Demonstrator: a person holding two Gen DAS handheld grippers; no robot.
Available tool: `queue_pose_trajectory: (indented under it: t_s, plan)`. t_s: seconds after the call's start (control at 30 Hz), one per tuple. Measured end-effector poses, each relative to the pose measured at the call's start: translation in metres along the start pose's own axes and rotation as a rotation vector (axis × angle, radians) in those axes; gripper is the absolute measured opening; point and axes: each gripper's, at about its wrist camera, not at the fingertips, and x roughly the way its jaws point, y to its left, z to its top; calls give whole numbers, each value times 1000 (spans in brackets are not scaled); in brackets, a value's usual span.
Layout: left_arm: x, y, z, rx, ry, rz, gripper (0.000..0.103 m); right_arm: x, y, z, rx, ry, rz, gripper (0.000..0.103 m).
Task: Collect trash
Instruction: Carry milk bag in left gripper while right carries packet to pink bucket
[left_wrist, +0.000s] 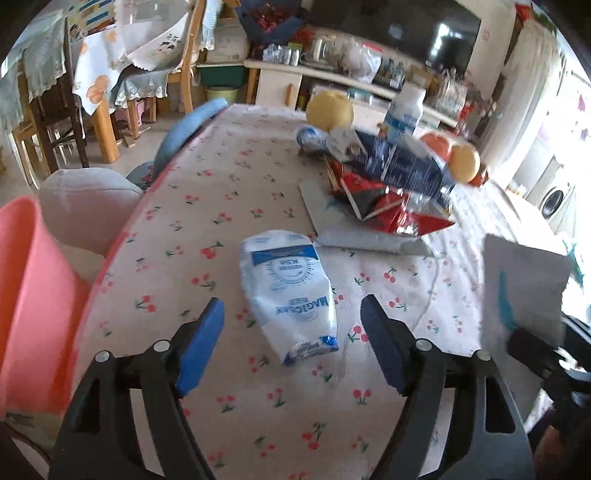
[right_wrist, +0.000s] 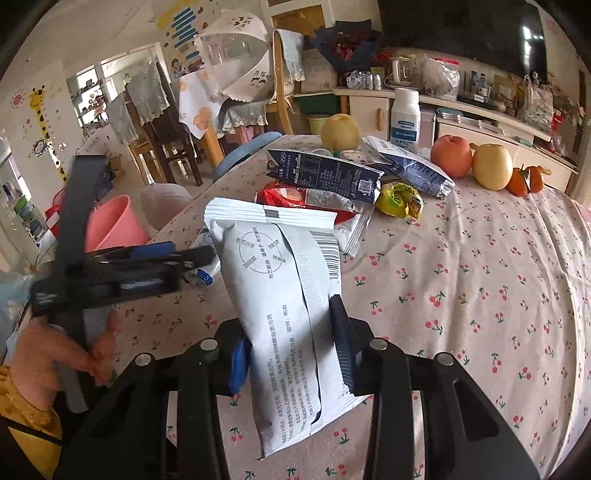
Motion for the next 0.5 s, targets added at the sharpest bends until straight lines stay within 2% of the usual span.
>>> queue_pose_trajectory:
  t_s: [0.07,0.1,0.13,0.3,0.5]
  plan:
    - [11,-3,0,7,24,33,74,-1,0,-3,3,-5,0,40]
    - [17,-4,1,6,38,46,62,-2,0,-3,4,-6,-1,40]
    - [17,-5,2,9,30,62,58,-2,1,-3,5,-6,-3,39]
    - [14,5,9,-38,19,48,56,-1,3,-2,33,-6,29,38]
    - [-33,26,21,-93,-103,26,56,3,20,13,67,-8,112,36]
